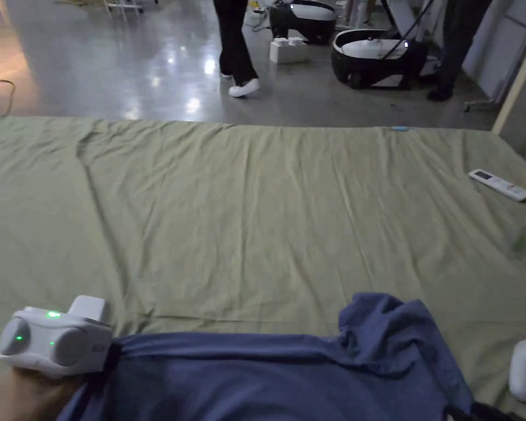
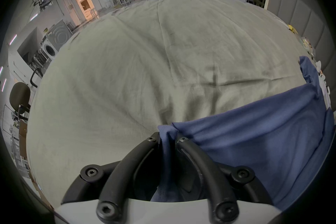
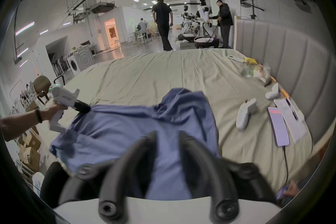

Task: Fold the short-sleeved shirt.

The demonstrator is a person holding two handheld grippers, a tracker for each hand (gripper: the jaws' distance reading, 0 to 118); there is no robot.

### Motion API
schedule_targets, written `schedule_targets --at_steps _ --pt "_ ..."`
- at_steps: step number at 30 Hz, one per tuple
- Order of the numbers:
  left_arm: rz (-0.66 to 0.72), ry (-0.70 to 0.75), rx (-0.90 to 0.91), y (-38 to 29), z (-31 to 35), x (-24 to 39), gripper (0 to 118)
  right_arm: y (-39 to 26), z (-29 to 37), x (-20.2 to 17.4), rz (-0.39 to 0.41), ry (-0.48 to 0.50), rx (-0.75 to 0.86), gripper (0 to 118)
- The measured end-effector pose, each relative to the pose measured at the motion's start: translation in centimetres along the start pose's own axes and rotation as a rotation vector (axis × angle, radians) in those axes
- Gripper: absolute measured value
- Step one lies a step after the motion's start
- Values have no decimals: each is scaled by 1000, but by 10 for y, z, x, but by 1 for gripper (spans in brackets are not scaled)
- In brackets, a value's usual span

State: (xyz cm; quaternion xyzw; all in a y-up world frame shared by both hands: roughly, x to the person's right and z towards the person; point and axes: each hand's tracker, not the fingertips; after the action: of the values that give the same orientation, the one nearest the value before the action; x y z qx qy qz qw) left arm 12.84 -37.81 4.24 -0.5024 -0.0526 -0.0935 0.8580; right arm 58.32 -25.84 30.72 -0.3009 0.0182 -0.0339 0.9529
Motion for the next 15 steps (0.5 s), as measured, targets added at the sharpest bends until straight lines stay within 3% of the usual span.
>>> schedule_targets --at_steps 1,2,4,7,10,12,13,14,15 --pt "2 -6 -5 1 0 -1 13 11 -17 10 -2 5 6 72" --pt "0 -11 -9 0 0 -2 13 25 -41 24 -19 28 -31 81" --pt "-16 -14 -16 1 -1 -2 13 46 -87 46 -15 52 -129 83" --pt "-38 -9 -36 6 -2 1 13 63 -154 69 54 -43 -252 84" --pt "-35 -22 -48 8 -3 -4 13 58 -206 87 31 -115 -405 84" --pt "-6 -40 -46 9 -5 -10 13 49 -229 88 38 -105 -474 84" --pt "6 -49 -43 8 -5 -12 13 45 -236 84 56 -108 -492 83" --pt "11 -54 -37 7 -5 -13 13 42 -240 81 68 -113 -501 74" --pt "18 -57 -27 4 -5 -14 13 36 -239 71 80 -119 -463 48"
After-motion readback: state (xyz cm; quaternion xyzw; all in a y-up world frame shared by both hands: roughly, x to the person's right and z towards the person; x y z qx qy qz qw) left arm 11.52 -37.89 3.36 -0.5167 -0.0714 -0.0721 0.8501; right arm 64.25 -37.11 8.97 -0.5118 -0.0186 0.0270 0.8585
